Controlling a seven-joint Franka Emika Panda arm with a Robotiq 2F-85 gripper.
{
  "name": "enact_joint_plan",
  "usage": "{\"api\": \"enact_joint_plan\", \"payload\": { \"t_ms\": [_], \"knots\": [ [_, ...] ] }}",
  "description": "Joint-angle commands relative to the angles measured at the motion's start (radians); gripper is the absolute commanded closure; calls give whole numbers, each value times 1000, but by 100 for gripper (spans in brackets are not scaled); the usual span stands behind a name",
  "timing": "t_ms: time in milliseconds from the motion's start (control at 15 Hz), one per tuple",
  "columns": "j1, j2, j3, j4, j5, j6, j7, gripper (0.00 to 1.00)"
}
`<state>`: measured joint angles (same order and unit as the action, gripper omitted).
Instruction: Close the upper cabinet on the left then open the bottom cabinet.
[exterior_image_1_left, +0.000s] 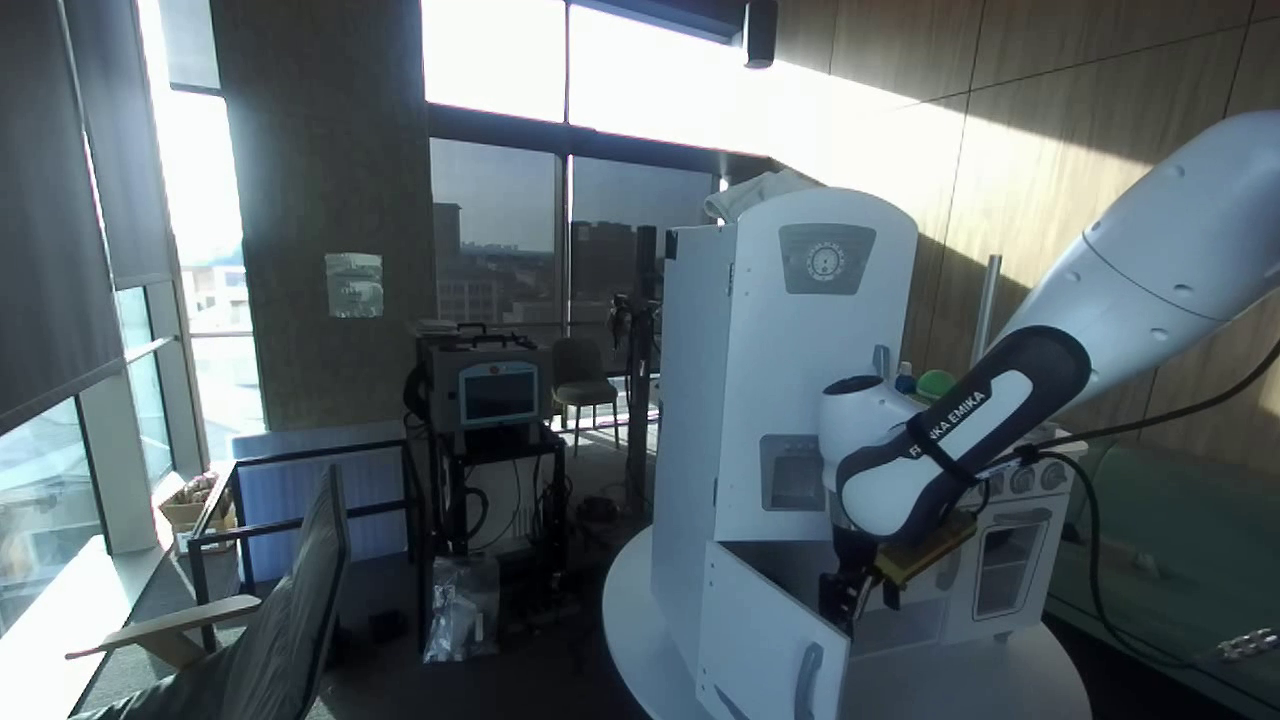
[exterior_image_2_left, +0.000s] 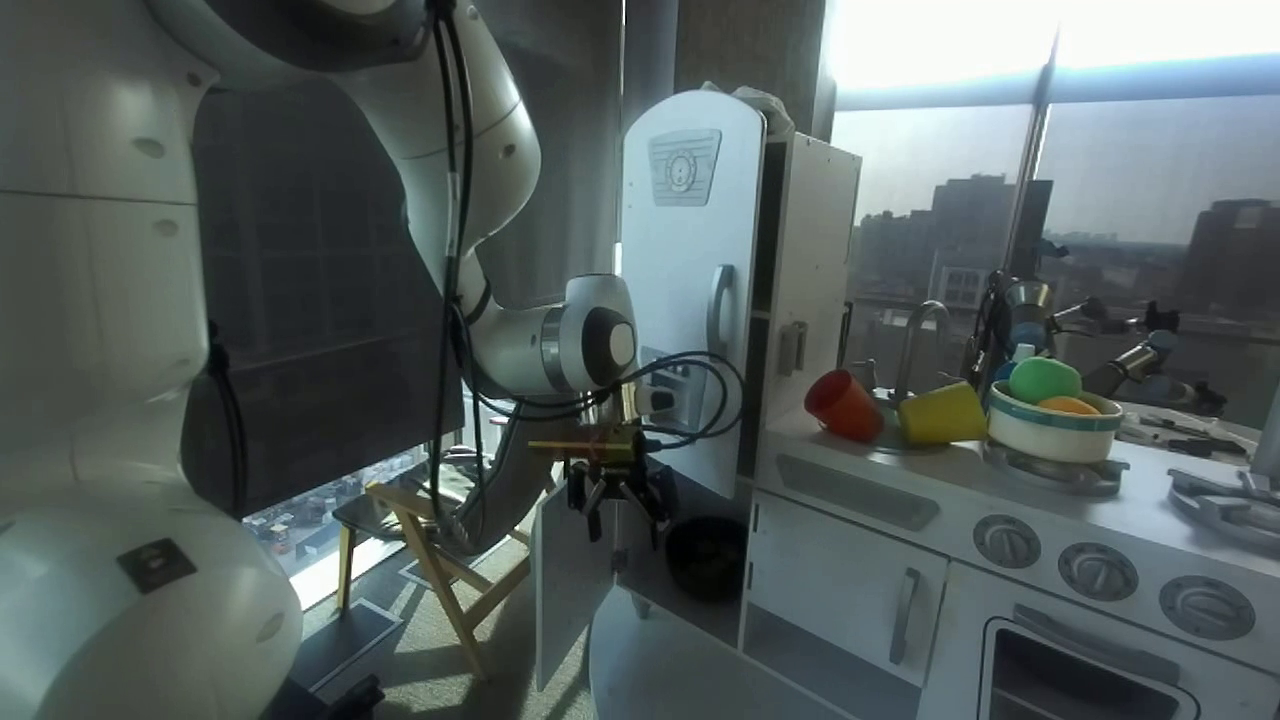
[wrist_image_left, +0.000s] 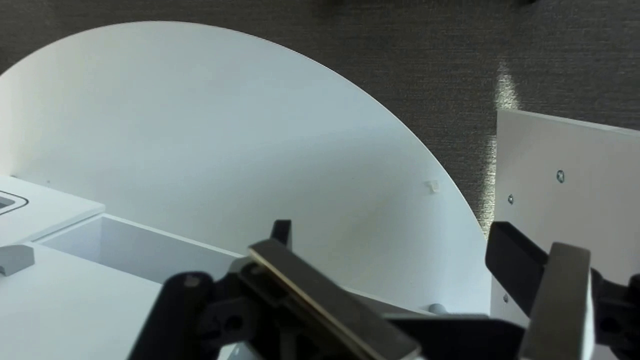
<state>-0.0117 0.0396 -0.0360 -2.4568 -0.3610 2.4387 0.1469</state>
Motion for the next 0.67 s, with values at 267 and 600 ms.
{"api": "enact_joint_plan", "payload": {
  "t_ms": [267,600],
  "knots": [
    [17,-51,31,-86,58,244,-58,0],
    [5,-54,11,-77,39,266,-7,0]
  ]
}}
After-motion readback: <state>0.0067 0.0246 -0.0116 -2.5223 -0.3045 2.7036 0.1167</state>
